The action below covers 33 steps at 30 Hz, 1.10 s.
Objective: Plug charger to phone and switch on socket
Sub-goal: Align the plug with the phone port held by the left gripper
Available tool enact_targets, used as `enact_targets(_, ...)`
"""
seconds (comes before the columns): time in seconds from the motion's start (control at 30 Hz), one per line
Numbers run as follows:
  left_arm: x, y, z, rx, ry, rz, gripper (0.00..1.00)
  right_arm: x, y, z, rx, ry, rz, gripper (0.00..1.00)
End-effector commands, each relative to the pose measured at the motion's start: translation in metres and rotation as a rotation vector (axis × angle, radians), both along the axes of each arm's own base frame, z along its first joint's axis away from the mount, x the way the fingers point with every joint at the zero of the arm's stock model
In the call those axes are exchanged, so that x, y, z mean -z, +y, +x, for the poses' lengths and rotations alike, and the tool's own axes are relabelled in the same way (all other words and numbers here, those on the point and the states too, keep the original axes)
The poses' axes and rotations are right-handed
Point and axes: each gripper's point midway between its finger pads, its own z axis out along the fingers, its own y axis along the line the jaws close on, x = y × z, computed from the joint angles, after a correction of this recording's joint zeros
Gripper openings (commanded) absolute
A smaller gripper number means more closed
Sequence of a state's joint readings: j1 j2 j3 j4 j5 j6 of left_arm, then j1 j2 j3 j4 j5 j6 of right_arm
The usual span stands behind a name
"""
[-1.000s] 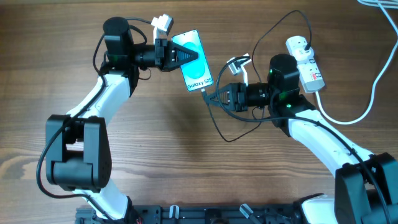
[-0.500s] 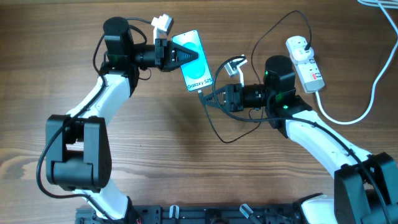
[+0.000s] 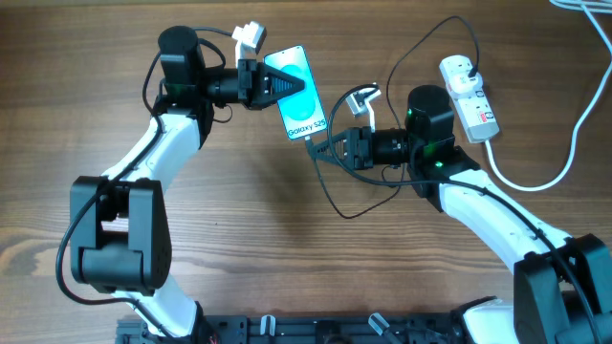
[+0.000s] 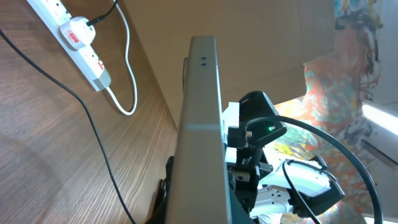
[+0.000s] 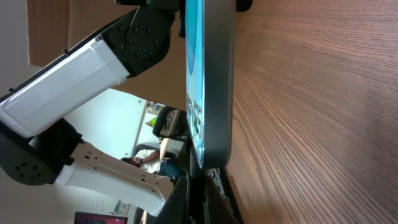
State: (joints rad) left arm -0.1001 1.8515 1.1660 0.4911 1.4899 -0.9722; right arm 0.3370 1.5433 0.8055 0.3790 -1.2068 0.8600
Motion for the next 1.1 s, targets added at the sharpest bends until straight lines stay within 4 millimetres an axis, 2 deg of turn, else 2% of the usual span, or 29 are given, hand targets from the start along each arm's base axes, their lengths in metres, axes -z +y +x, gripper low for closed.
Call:
enact_targets(0.0,-0.0072,-0.0028,-0.0034,0.020,-0.019,-0.005,0.04,0.0079,0.0004,0.0015,0.012,0.024,-0.011,0.04)
enact_targets(1.07,-0.0090,0.0030,-0.0074,0.047,-0.027,-0.013,0.04,0.0047,-0.0026,0.0025,0.006,0.009,0.001,0.04)
